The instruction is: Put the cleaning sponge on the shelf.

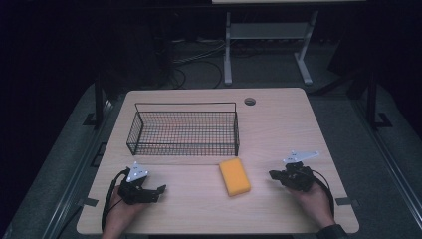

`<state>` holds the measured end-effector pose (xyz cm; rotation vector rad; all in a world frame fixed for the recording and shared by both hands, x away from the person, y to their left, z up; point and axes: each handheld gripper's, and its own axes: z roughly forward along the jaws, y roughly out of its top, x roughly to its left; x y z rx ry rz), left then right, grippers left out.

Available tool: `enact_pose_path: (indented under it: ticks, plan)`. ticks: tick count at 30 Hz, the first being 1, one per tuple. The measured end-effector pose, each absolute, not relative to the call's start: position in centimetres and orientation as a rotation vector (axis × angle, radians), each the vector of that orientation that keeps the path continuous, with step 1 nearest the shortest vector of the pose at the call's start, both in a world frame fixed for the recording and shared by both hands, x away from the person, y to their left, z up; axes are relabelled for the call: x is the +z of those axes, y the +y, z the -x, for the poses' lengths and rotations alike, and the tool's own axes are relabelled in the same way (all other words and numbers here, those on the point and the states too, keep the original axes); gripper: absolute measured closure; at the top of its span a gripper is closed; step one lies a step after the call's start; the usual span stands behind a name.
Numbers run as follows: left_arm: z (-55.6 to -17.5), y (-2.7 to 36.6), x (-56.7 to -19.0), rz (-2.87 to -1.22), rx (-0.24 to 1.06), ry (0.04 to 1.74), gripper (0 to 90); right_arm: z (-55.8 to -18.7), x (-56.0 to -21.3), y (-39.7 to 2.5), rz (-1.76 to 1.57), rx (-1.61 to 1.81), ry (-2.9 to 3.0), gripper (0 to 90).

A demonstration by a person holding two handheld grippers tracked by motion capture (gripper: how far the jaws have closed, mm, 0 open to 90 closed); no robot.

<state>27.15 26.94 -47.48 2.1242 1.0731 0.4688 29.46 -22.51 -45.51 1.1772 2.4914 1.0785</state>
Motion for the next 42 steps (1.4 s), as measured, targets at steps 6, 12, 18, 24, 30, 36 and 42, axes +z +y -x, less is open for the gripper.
enact_pose_path:
  ticks: [6, 12, 18, 24, 30, 36, 42]
  plan:
    - [-27.1, 26.9, -47.5, -2.123, 0.468, 1.073, 13.2, -29.8, -45.6, -20.9, -1.108, 1.082, 2.555, 89.5]
    - [-27.1, 26.9, -47.5, -2.124, 0.469, 1.073, 13.2, -30.2, -45.6, -19.2, -1.057, 1.087, 2.599, 89.5]
    - [-27.1, 26.9, -47.5, -2.124, 0.469, 1.073, 13.2, -30.4, -45.7, -17.7, -1.016, 1.101, 2.635, 89.6]
    - [-27.1, 26.9, -47.5, -2.124, 0.469, 1.073, 13.2, -30.3, -45.9, -16.7, -0.988, 1.114, 2.665, 89.6]
    - [-27.1, 26.9, -47.5, -2.124, 0.469, 1.073, 13.1, -30.1, -45.8, -15.8, -0.960, 1.122, 2.691, 89.6]
    - [-27.1, 26.9, -47.5, -2.124, 0.469, 1.073, 13.2, -29.9, -45.8, -14.8, -0.928, 1.133, 2.718, 89.6]
    - [-27.1, 26.9, -47.5, -2.124, 0.469, 1.073, 13.1, -29.6, -45.8, -13.9, -0.886, 1.141, 2.748, 89.5]
